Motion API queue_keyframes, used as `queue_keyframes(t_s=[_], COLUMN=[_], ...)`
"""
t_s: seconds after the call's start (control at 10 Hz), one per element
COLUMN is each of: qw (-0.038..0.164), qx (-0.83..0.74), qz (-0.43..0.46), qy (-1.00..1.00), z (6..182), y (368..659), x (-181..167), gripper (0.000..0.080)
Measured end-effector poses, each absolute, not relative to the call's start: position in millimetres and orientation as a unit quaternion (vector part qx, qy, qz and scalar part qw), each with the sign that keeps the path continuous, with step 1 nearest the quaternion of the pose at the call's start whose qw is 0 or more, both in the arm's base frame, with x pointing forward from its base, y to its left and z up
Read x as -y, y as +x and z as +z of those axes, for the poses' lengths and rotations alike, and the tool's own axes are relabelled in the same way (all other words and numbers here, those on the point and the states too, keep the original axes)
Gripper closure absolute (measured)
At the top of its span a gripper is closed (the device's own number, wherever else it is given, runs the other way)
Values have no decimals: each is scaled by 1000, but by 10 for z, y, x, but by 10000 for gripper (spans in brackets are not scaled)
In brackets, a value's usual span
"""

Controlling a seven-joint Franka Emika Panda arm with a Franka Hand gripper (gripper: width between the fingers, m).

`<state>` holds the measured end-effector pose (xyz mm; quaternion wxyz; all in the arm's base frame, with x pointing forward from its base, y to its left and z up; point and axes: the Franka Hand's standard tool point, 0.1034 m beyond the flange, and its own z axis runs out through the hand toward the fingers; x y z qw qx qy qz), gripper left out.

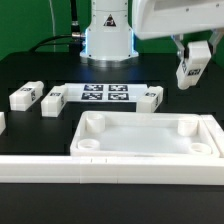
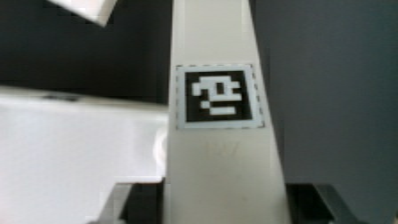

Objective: Assemble desk

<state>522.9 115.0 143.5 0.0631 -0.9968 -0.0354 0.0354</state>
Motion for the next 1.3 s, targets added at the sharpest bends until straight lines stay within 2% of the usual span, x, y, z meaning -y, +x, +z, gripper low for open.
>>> queue_keyframes(t_s=[0.2,0.5,0.7,1.0,1.3], qw=[60,59,62,67,68], qx=[40,37,39,53,52], qz=[-40,-126,-132,-146,-159], qy=[-997,-990,-989,-986,-984], z=[1587,1533,1504,1578,1597], y=[5285,5320,5396,5836,5881], x=[-1190,-1170,-1216,-1224,-1237], gripper=[509,509,509,509,509])
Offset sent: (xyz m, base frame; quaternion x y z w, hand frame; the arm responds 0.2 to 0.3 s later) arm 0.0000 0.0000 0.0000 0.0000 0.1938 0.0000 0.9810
